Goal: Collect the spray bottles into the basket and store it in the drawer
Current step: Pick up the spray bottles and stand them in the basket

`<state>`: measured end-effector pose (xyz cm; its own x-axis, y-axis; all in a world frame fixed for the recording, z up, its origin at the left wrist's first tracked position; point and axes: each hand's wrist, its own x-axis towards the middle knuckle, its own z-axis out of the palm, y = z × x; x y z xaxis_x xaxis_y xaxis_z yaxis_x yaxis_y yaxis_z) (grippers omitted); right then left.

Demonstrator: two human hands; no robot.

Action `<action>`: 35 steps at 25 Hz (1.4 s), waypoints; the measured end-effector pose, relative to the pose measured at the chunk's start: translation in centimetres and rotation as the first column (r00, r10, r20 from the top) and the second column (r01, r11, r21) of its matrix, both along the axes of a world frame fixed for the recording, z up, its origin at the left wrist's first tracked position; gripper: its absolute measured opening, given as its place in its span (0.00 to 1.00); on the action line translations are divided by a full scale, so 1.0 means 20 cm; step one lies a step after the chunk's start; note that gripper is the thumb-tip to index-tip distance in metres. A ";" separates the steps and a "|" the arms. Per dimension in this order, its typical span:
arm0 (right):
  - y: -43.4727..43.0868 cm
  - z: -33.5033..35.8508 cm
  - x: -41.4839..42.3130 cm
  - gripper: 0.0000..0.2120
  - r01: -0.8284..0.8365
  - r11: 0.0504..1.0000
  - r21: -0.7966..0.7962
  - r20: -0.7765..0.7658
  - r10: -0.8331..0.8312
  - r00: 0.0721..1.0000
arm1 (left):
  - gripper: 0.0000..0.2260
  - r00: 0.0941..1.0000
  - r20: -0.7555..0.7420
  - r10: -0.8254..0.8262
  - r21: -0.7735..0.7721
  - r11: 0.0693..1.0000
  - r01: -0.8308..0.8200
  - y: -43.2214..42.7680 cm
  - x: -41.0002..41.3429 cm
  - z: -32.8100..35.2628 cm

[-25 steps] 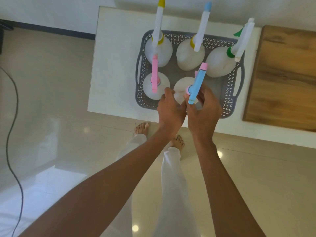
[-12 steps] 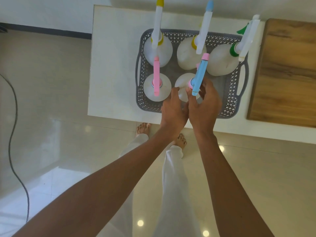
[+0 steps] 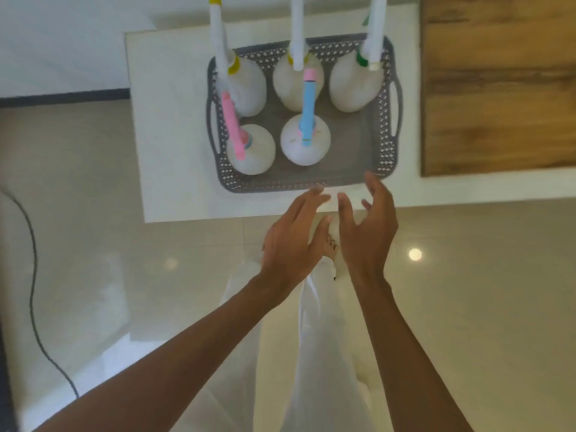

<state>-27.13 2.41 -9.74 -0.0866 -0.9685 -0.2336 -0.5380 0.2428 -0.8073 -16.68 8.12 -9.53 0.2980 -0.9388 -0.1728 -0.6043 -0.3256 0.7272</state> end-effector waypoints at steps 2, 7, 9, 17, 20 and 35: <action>0.16 0.00 -0.14 0.22 0.017 0.999 0.041 -0.040 -0.015 0.999 | 0.14 0.979 -0.038 -0.199 -0.075 0.978 0.196 0.08 -0.07 0.02; 0.71 -0.06 -0.38 0.24 0.207 0.952 0.224 -0.179 -0.169 0.969 | 0.12 0.696 0.094 -0.712 -0.082 0.691 0.718 0.23 -0.21 -0.04; 0.98 -0.10 -0.41 0.26 0.331 0.879 0.343 -0.206 -0.274 0.939 | 0.12 0.496 0.107 -0.862 0.026 0.502 0.865 0.29 -0.25 -0.08; 2.04 -0.28 -0.46 0.24 0.638 0.440 0.632 -0.278 -0.640 0.716 | 0.22 -0.247 -0.008 -0.969 0.357 -0.234 0.904 0.80 -0.60 -0.39; 2.33 -0.40 -0.53 0.28 0.655 0.344 0.673 -0.284 -0.698 0.658 | 0.23 -0.477 0.019 -0.879 0.418 -0.427 0.802 1.05 -0.78 -0.51; 3.19 -1.52 -1.52 0.37 0.378 0.600 0.705 -0.478 0.008 0.878 | 0.33 -0.661 0.170 -0.731 0.614 -0.446 0.651 2.12 -1.64 -1.52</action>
